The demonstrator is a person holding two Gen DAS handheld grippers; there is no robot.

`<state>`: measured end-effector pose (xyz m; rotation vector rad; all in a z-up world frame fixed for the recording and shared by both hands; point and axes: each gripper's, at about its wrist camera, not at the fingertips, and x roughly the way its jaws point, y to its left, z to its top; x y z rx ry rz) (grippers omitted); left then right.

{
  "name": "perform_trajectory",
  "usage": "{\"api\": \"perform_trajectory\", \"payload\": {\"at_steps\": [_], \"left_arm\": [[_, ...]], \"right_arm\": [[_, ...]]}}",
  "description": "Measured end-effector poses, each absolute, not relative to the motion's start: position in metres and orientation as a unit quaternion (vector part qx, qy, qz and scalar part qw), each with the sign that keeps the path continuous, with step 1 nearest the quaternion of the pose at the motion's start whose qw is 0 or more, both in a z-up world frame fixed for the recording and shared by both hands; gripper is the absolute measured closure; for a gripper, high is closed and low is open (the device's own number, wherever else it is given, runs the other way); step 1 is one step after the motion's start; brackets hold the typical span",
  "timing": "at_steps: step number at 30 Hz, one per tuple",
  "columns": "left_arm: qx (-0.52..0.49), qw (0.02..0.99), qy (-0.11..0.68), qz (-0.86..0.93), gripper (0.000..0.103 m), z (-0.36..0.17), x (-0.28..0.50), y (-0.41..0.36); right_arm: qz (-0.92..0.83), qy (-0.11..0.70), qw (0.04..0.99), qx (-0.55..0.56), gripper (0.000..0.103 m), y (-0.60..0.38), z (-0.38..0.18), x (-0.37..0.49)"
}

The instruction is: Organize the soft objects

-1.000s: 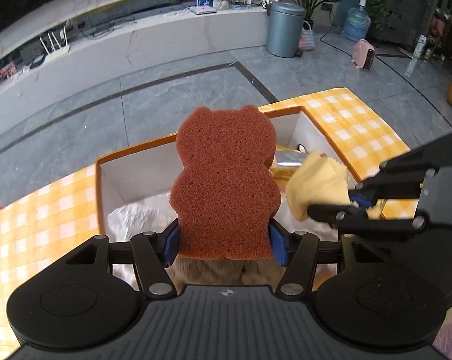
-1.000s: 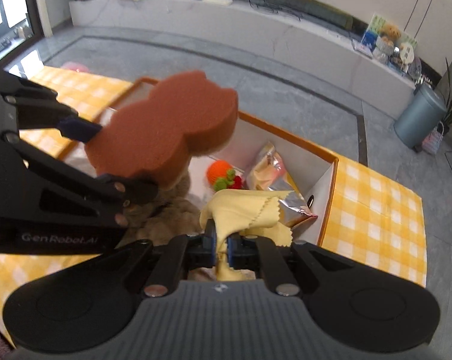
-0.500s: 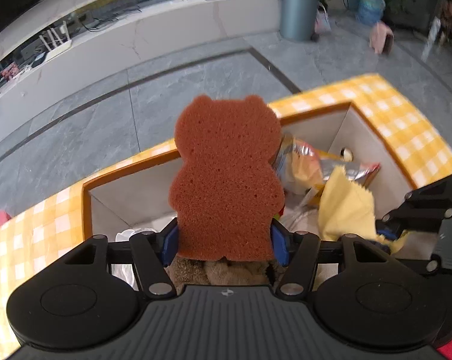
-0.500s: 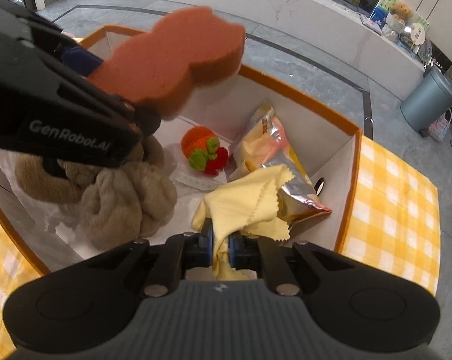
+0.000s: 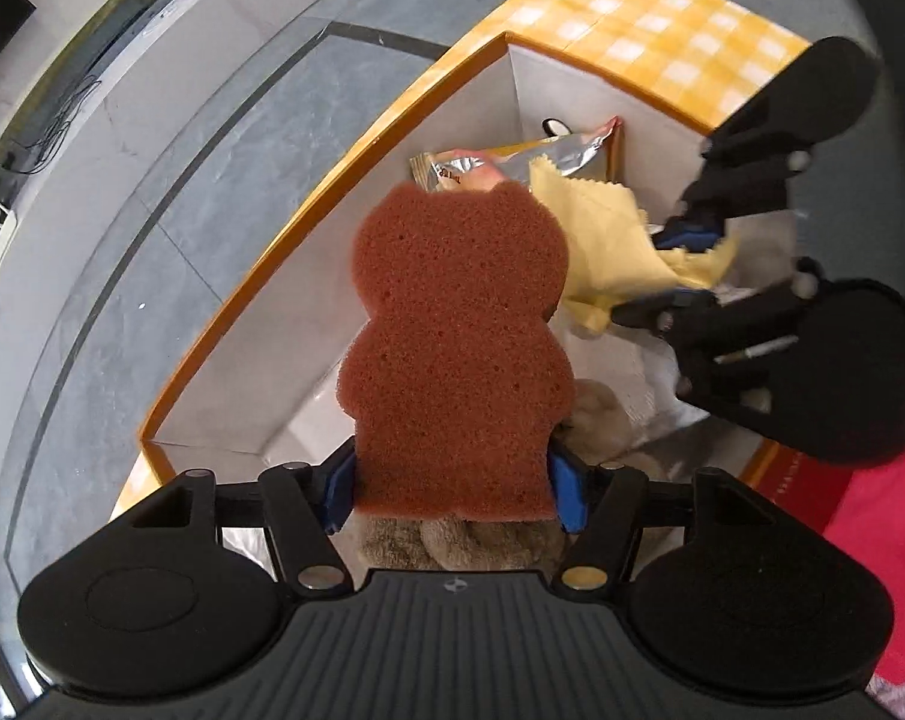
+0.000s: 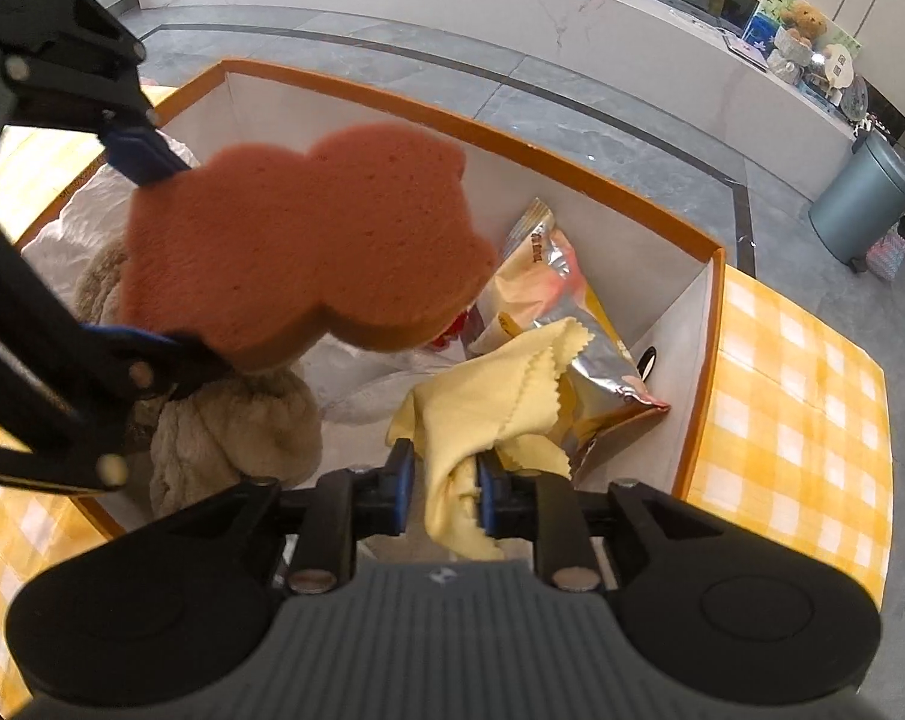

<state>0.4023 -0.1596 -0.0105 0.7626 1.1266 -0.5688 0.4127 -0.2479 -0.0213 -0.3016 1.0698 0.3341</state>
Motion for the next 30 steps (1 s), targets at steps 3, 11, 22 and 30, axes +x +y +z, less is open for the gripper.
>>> {"api": "perform_trajectory", "payload": {"at_steps": [3,11,22,30], "left_arm": [[0.340,0.762,0.496,-0.241,0.026,-0.017,0.402,-0.164],[0.332,0.803,0.427,-0.252,0.025,0.000,0.373,-0.153],[0.274,0.841,0.419,-0.207,0.014,0.039,0.363,-0.136],[0.168,0.888,0.381,-0.194,0.017,0.082,0.328,-0.099]], "right_arm": [[0.156,0.504,0.838,-0.140,0.073,-0.249,-0.020,0.410],[0.147,0.499,0.844,-0.131,0.060,-0.257,-0.012,0.404],[0.142,0.484,0.858,-0.103,0.038,-0.252,0.023,0.388],[0.136,0.446,0.876,-0.124,0.034,-0.255,0.061,0.345]]}}
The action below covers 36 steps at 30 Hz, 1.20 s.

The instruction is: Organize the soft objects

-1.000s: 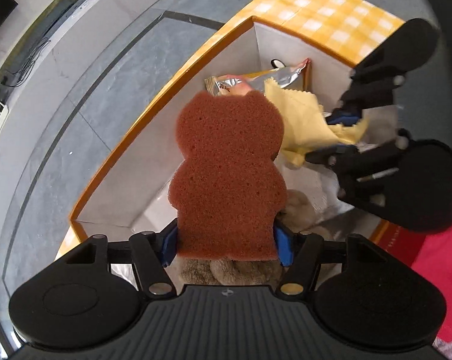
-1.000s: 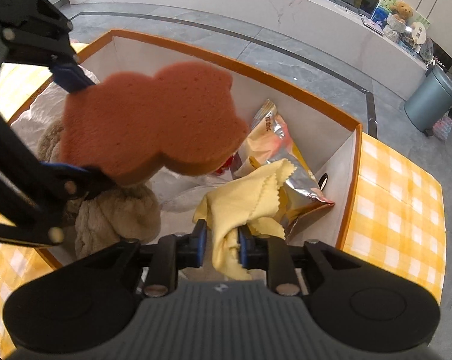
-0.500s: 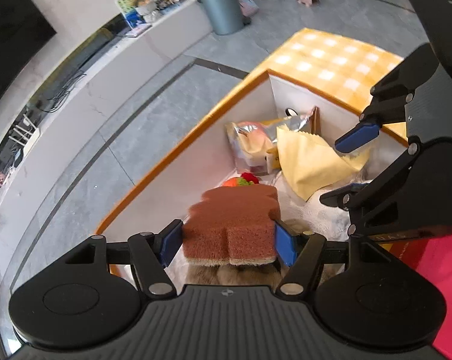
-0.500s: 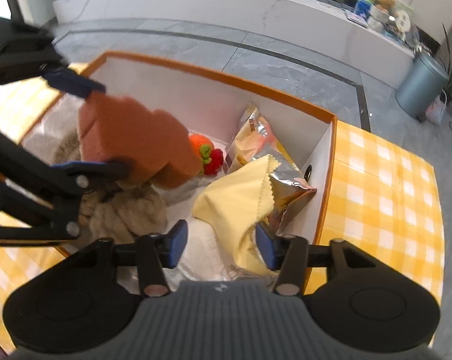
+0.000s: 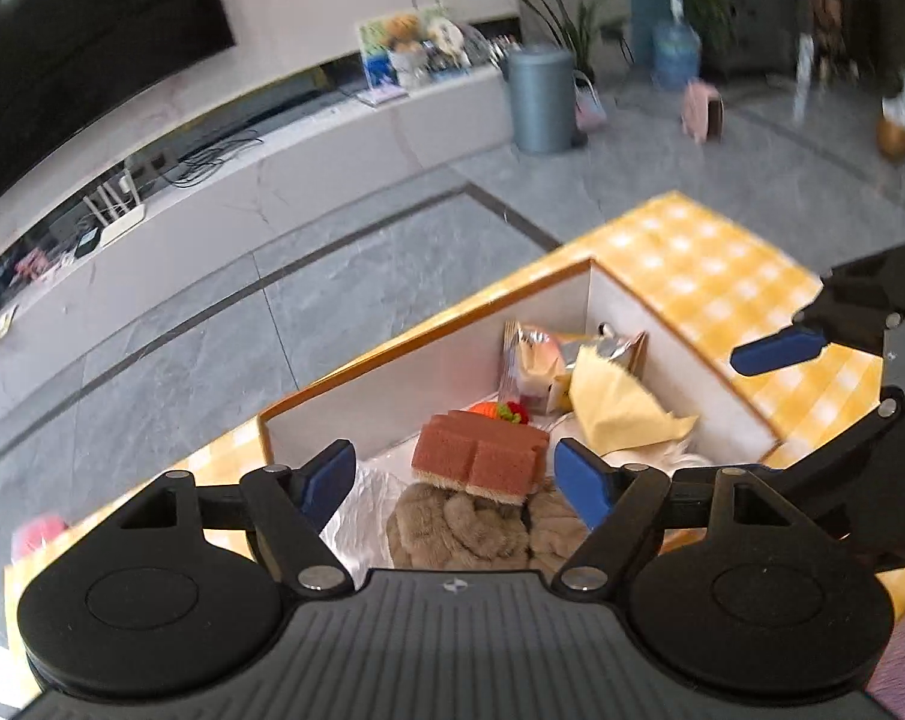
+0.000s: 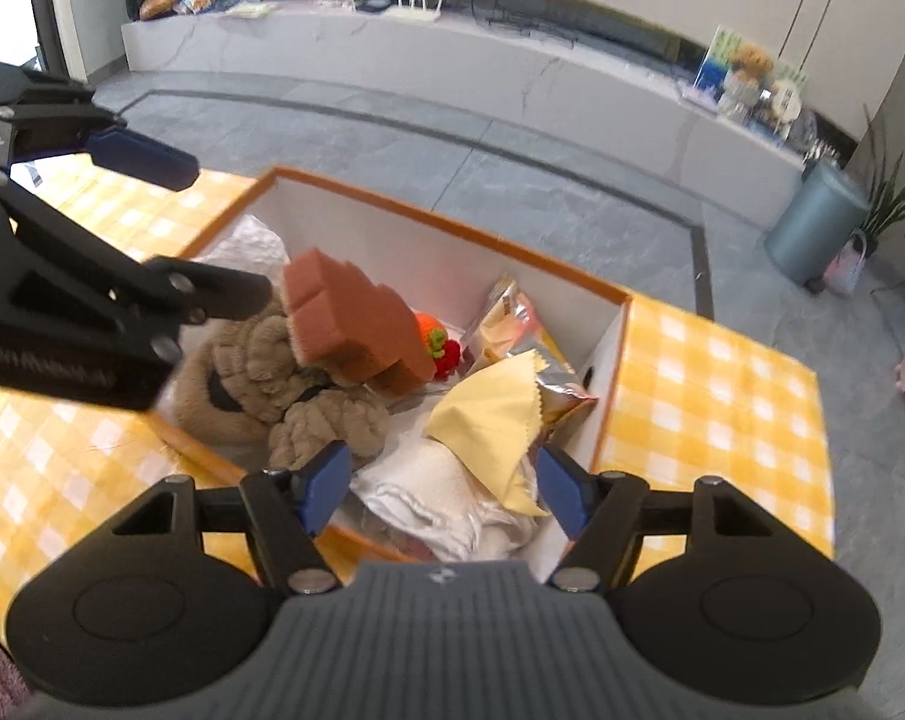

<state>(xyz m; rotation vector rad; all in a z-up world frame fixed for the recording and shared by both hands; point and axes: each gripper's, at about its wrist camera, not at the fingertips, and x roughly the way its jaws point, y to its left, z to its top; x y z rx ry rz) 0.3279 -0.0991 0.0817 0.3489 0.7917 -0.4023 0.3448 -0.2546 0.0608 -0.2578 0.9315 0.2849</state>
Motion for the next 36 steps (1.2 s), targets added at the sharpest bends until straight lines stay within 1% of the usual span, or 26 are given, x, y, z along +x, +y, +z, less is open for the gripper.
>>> {"api": "perform_trajectory", "payload": {"at_steps": [3,7,9,15,19,22,24,27,29,36], "left_arm": [[0.131,0.902,0.364,-0.190,0.019,0.097,0.305,-0.082],[0.105,0.917,0.335,-0.188,0.020,0.114,0.271,-0.067],[0.098,0.925,0.318,-0.184,0.021,0.123,0.252,-0.062],[0.100,0.944,0.258,-0.180,0.020,0.143,0.189,-0.061],[0.091,0.953,0.232,-0.171,0.018,0.151,0.152,-0.062],[0.069,0.963,0.205,-0.161,0.013,0.150,0.124,-0.057],[0.060,0.970,0.178,-0.151,0.013,0.145,0.106,-0.055],[0.058,0.977,0.149,-0.138,0.012,0.131,0.084,-0.053],[0.053,0.979,0.147,-0.130,0.012,0.124,0.075,-0.055],[0.012,0.985,0.156,-0.075,0.011,0.099,0.060,-0.051]], "right_arm": [[0.133,0.428,0.886,-0.116,0.030,-0.261,0.076,0.321],[0.126,0.403,0.900,-0.109,0.028,-0.266,0.095,0.284],[0.118,0.389,0.908,-0.105,0.021,-0.267,0.104,0.265],[0.121,0.352,0.925,-0.076,0.019,-0.270,0.131,0.206],[0.126,0.311,0.938,-0.082,0.016,-0.269,0.141,0.163],[0.108,0.272,0.951,-0.098,0.014,-0.264,0.138,0.130],[0.102,0.254,0.957,-0.092,0.010,-0.263,0.132,0.111],[0.093,0.228,0.966,-0.075,0.008,-0.262,0.122,0.084],[0.085,0.210,0.972,-0.064,0.006,-0.261,0.114,0.070],[0.026,0.181,0.982,-0.039,0.005,-0.252,0.083,0.038]]}}
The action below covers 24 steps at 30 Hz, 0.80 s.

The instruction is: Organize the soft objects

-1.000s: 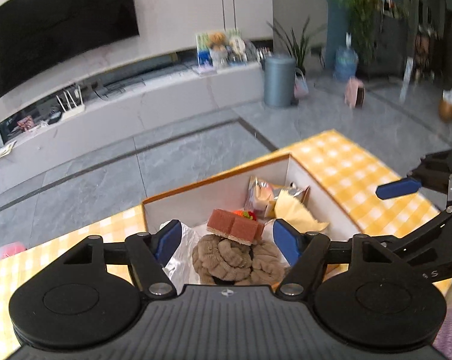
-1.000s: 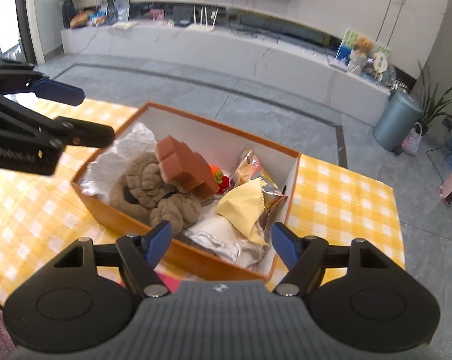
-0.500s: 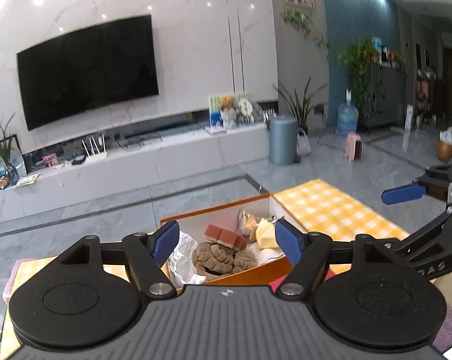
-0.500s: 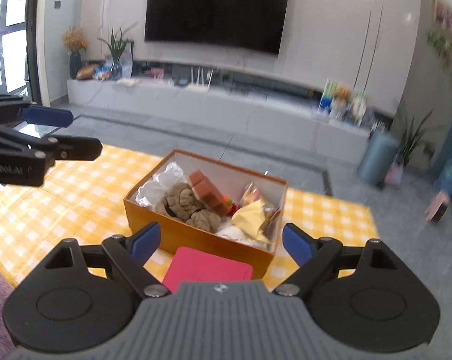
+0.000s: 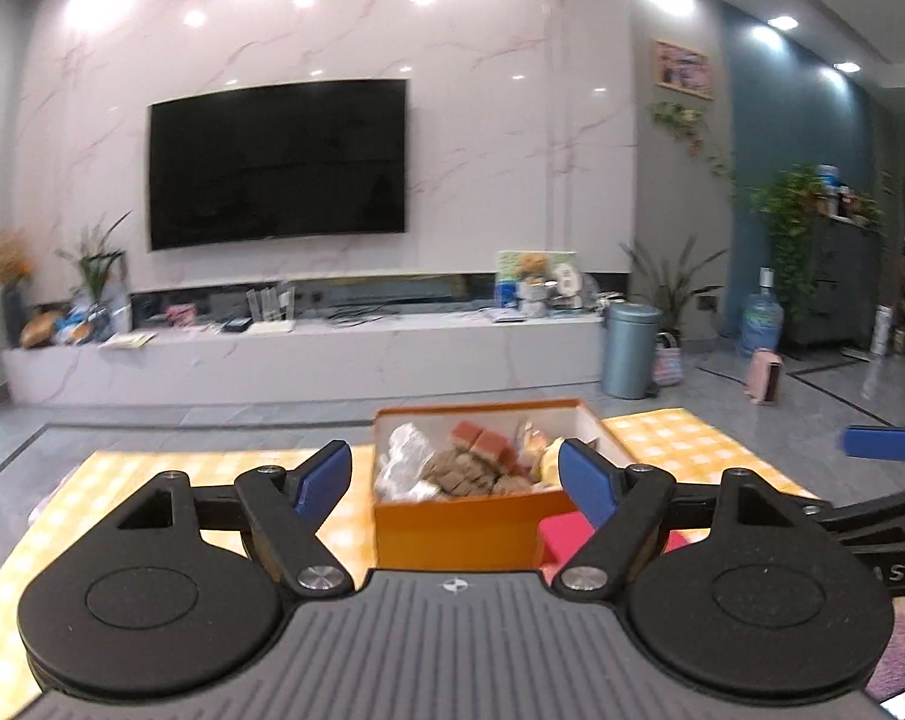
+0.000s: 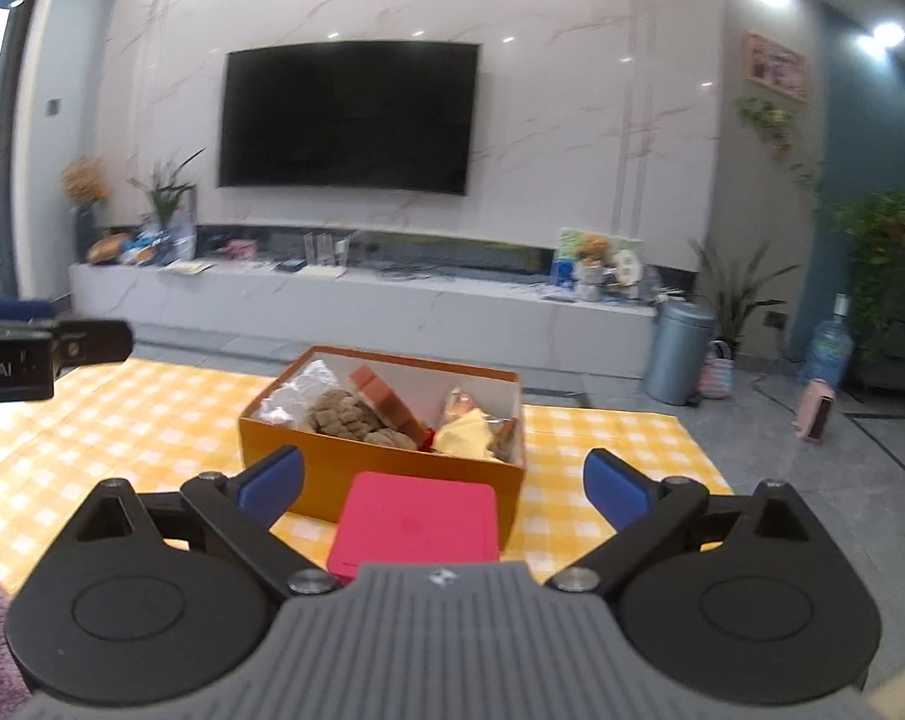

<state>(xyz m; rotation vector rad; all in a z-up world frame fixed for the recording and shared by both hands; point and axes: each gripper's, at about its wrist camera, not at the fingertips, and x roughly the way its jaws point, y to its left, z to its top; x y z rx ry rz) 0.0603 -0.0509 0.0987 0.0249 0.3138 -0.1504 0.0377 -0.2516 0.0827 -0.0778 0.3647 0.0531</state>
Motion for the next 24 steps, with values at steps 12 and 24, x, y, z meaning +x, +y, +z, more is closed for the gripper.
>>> {"api": "perform_trajectory", "payload": {"at_steps": [12,24], "left_arm": [[-0.010,0.978,0.207,-0.027,0.011,0.038,0.053,-0.042],[-0.009,0.958,0.285,-0.028,0.011,0.003,0.041,-0.048]], "right_arm": [[0.015,0.172,0.985,-0.025,0.005,-0.240,0.036,0.014],[0.014,0.268,0.963,-0.013,0.005,-0.244,0.000,0.027]]}}
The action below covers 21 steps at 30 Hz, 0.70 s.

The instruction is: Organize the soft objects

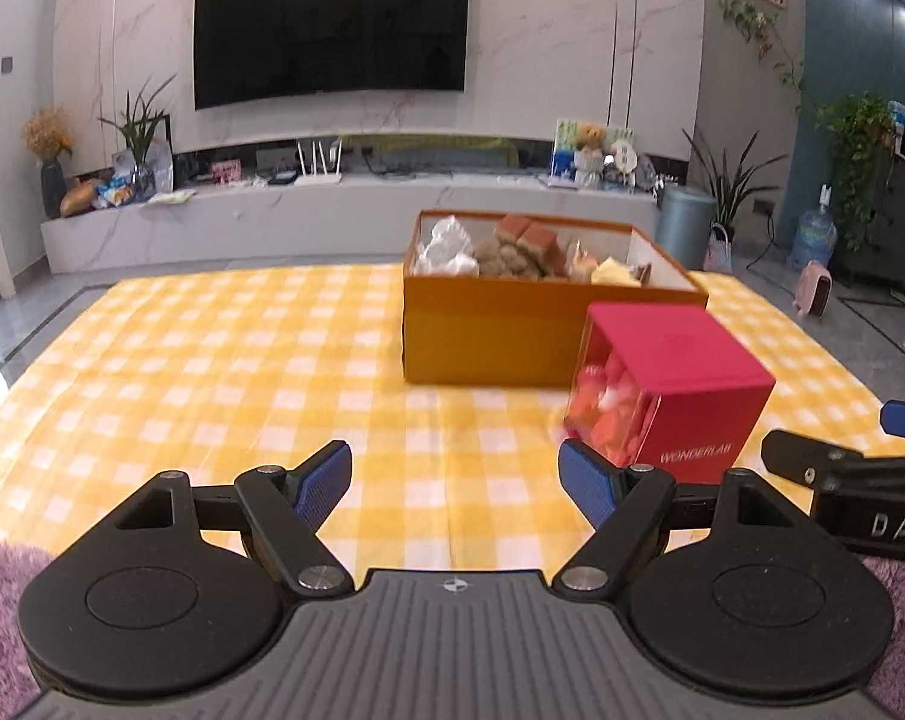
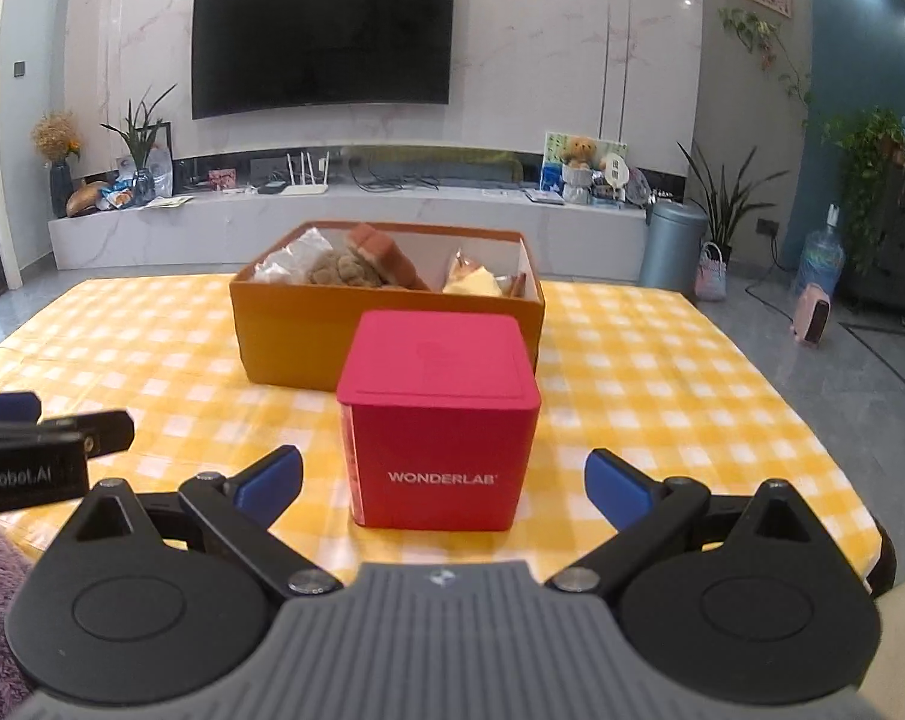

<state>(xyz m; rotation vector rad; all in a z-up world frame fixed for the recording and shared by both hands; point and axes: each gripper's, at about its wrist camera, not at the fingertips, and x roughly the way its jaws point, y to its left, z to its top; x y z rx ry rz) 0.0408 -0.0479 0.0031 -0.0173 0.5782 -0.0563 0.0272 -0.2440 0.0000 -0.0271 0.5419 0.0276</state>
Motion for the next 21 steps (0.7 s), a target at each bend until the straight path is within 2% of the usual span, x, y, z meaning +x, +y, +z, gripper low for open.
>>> {"api": "perform_trajectory", "payload": {"at_steps": [21], "left_arm": [[-0.011,0.956,0.294,-0.015,0.011,0.0071,0.0395,-0.0435]], "right_arm": [[0.009,0.280,0.960,0.012,0.003,-0.2505,-0.0041,0.0321]]}}
